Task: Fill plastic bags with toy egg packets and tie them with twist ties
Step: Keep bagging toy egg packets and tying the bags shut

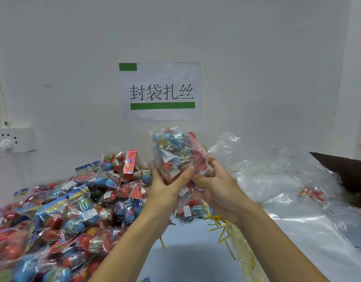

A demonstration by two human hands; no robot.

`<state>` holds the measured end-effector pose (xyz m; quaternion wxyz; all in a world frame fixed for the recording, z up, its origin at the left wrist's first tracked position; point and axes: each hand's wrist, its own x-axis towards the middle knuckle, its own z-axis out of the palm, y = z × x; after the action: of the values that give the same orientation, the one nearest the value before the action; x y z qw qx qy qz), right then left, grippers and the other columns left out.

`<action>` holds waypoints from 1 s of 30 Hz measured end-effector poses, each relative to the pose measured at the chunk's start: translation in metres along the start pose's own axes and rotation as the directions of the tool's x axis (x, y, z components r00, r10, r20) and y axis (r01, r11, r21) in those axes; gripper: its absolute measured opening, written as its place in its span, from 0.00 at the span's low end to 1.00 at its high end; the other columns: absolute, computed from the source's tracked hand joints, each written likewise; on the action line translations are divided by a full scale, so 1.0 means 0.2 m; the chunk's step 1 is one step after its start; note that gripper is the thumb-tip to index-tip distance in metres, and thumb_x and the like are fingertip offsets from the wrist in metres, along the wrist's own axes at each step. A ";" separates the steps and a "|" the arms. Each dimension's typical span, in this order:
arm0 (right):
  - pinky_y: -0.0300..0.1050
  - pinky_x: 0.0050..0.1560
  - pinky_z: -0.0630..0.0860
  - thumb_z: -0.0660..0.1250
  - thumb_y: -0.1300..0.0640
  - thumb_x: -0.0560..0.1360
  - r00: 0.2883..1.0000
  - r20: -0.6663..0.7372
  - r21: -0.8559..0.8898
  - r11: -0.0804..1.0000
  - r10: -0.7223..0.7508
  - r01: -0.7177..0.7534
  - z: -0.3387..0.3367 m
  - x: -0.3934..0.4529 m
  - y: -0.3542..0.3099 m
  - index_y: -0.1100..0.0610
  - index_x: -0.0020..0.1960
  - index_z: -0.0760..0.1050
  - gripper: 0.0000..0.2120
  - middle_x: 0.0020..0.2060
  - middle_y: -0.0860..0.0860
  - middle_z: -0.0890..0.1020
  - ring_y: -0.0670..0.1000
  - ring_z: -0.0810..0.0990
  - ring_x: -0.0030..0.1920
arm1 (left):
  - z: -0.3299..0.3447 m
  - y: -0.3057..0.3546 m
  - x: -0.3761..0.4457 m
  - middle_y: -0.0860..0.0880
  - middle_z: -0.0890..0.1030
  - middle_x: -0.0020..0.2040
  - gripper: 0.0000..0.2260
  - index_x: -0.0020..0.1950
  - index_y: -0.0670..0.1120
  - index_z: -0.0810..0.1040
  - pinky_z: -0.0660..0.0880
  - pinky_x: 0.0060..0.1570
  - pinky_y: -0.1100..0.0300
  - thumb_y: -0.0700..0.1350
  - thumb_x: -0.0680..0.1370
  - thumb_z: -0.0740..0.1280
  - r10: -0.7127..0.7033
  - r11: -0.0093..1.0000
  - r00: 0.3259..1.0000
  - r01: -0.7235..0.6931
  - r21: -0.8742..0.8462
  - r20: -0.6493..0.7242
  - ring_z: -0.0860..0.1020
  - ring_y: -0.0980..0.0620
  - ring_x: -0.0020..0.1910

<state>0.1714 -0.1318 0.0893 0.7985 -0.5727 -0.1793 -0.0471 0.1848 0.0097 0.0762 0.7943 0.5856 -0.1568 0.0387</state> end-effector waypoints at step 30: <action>0.59 0.49 0.84 0.80 0.48 0.64 0.994 0.023 -0.499 0.860 -0.103 0.101 -0.17 -0.06 -0.20 0.48 0.56 0.77 0.23 0.52 0.48 0.85 0.56 0.87 0.50 | -0.16 0.20 -0.01 0.68 0.75 0.55 0.39 0.68 0.64 0.71 0.73 0.43 0.79 0.44 0.63 0.83 0.275 0.650 0.922 -0.388 0.654 0.275 0.76 0.77 0.48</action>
<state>0.1574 -0.1785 0.1113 0.6198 -0.7495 -0.1894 -0.1351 0.1790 0.0530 0.1029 0.4796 0.8032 -0.2946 0.1953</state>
